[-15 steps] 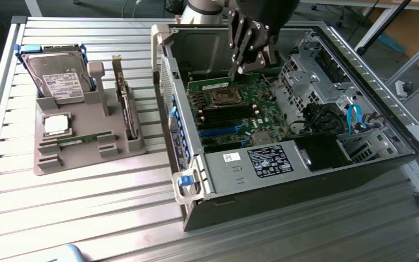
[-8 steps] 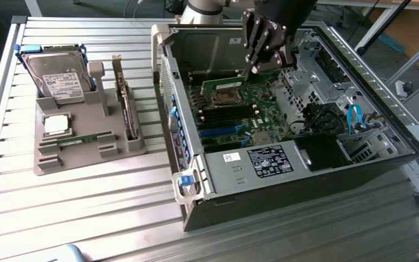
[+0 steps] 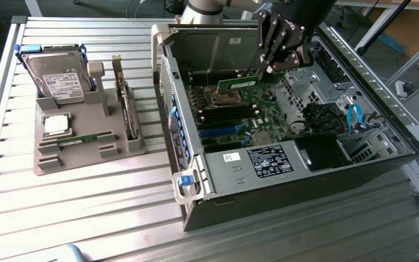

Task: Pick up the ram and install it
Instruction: 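Pick up the ram and move it above insertion slot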

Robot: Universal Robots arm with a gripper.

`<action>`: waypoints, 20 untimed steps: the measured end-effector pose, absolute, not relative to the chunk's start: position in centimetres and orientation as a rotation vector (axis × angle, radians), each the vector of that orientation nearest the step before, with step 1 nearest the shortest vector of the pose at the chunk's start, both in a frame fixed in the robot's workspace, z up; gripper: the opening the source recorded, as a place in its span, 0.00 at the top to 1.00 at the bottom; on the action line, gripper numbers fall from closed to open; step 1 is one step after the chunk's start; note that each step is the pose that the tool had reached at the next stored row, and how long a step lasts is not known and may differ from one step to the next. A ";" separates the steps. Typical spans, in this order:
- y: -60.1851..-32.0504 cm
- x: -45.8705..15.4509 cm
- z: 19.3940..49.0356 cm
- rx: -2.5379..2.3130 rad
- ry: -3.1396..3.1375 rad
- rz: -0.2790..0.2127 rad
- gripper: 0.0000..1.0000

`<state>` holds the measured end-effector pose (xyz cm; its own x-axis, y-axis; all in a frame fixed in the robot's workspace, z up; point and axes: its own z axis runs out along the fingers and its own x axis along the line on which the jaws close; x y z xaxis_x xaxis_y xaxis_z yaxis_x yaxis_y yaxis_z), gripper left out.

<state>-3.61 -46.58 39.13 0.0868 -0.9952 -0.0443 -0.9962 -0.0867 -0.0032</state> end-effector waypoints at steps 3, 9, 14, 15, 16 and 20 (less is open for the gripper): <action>-46.6 -3.5 39.1 -2.292 2.101 0.047 0.88; -46.6 -3.5 39.1 -2.286 2.101 0.053 0.88; -46.6 -3.5 39.1 -2.272 2.111 0.058 0.88; -46.6 -3.5 39.1 -2.264 2.118 0.058 0.88; -46.6 -3.5 39.1 -2.247 2.135 0.058 0.88; -46.6 -3.5 39.1 -2.229 2.153 0.059 0.88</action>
